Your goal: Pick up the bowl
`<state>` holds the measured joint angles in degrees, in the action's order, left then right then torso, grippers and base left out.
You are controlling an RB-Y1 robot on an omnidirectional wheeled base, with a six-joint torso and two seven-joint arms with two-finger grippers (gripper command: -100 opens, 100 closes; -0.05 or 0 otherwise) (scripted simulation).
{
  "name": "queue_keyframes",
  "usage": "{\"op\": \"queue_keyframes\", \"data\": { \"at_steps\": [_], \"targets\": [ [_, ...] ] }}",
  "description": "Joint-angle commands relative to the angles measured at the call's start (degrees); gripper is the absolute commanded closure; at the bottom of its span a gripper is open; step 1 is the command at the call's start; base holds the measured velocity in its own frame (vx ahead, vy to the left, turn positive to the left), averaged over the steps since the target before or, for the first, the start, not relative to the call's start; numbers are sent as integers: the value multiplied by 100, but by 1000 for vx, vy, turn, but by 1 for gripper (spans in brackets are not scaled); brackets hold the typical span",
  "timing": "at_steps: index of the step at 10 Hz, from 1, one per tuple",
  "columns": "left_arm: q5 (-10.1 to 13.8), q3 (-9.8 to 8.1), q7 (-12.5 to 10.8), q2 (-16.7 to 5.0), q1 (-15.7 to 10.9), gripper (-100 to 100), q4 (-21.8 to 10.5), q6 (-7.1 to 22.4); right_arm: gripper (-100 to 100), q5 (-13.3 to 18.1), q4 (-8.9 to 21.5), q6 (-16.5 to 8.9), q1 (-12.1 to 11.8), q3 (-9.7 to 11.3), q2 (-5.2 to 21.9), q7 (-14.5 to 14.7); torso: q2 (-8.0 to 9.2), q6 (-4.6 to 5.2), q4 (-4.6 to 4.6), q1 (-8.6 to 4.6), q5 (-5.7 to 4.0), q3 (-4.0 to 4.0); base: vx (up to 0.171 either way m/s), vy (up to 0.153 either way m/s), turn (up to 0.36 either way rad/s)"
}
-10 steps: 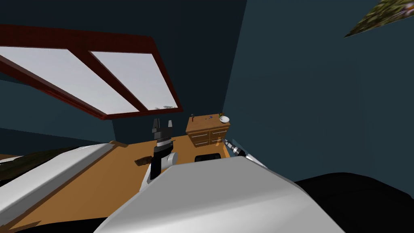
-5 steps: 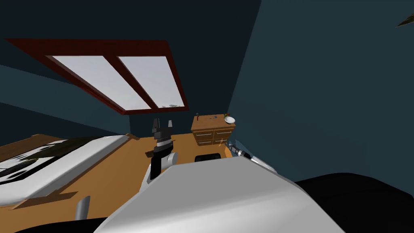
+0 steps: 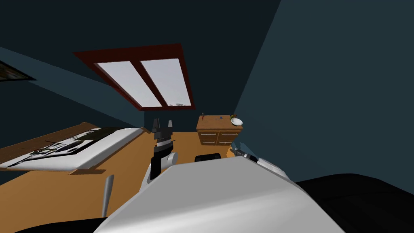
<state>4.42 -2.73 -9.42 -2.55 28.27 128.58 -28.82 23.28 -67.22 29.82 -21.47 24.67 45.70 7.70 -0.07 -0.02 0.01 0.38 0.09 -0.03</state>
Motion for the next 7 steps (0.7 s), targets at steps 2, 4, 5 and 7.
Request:
{"op": "queue_keyframes", "data": {
  "at_steps": [2,4,5,7],
  "targets": [
    [0,-1,0,0,1,0,0,0,-100,199,403,1,-70,146,411,184,5,7,0,-4,1,2,20,105,187],
    [0,-1,0,-1,1,0,0,0,-100,199,487,1,-70,146,422,184,12,8,2,-21,-2,6,12,37,58],
    [0,-2,0,-1,1,0,0,0,-100,199,569,1,-70,146,422,184,15,9,2,-36,-7,8,2,-4,-16],
    [0,-1,0,-1,0,0,0,0,-100,321,905,9,-31,257,648,262,12,1,3,-33,-6,7,20,51,218]
  ]
}}
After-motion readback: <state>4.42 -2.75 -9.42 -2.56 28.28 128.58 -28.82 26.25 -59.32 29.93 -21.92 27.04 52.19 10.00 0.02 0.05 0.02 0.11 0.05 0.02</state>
